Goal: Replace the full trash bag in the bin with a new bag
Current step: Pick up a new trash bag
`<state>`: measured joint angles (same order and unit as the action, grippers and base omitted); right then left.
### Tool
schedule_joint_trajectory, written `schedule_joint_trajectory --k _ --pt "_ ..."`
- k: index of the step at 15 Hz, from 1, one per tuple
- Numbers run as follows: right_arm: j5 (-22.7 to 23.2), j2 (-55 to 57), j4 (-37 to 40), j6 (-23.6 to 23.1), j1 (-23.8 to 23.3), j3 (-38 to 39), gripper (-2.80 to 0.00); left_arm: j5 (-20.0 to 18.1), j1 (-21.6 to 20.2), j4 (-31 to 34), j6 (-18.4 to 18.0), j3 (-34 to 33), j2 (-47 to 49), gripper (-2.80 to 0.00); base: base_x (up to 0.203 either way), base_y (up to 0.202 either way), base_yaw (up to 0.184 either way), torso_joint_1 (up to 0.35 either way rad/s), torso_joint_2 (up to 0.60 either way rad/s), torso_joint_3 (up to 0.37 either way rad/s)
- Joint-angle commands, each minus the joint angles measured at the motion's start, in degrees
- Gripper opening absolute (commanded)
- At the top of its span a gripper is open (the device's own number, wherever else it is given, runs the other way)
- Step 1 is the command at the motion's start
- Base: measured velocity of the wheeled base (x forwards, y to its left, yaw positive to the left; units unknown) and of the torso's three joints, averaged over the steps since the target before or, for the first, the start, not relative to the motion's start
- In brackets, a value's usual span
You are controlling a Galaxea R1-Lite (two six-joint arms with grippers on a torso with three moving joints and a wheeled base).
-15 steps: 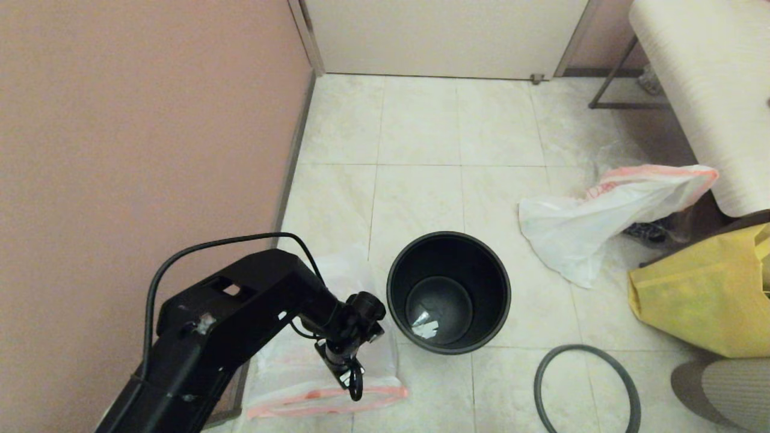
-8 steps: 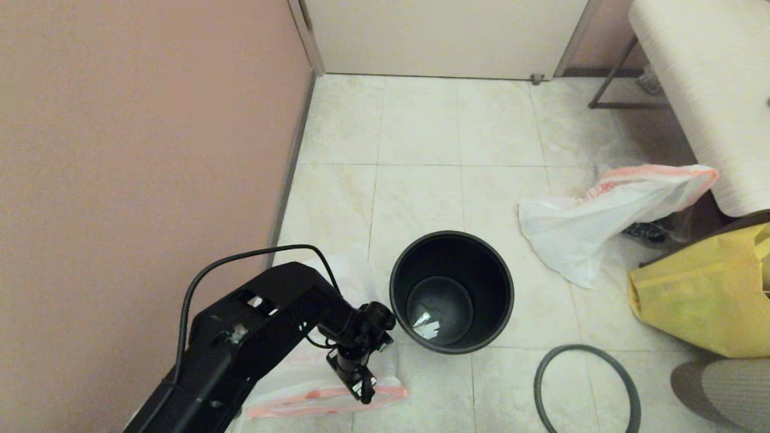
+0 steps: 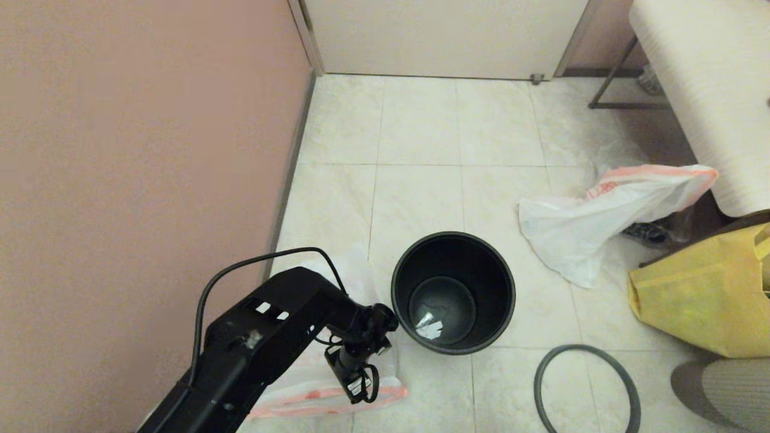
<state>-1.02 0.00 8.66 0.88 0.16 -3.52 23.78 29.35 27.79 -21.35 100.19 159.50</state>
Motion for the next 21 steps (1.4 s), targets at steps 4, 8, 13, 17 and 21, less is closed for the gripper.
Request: schedule_joint_trajectory --k 4,8,13,17,21 --pt "0.05 0.09 0.05 0.00 0.02 0.01 -2.80 0.21 -0.09 -6.34 -0.10 0.97 5.04 0.00 0.000 0.000 0.000 0.000 0.00 0.000" --pt "0.04 0.09 0.05 0.00 0.02 0.01 -2.80 3.26 -0.08 -12.71 0.50 0.10 5.64 0.00 0.000 0.000 0.000 0.000 0.00 0.000" --pt "-0.02 0.09 0.05 0.00 0.02 0.01 -2.80 3.47 -0.18 -13.11 1.33 -1.48 5.30 -2.80 0.000 0.000 0.000 0.000 0.00 0.000" --pt "-0.04 0.09 0.05 0.00 0.02 0.01 -2.80 9.40 -0.18 -13.11 2.04 -1.41 5.30 -2.80 0.000 0.000 0.000 0.000 0.00 0.000" --pt "-0.04 0.09 0.05 0.00 0.02 0.01 -2.80 19.72 0.54 -11.30 8.58 -3.86 1.21 -2.80 0.000 0.000 0.000 0.000 0.00 0.000"
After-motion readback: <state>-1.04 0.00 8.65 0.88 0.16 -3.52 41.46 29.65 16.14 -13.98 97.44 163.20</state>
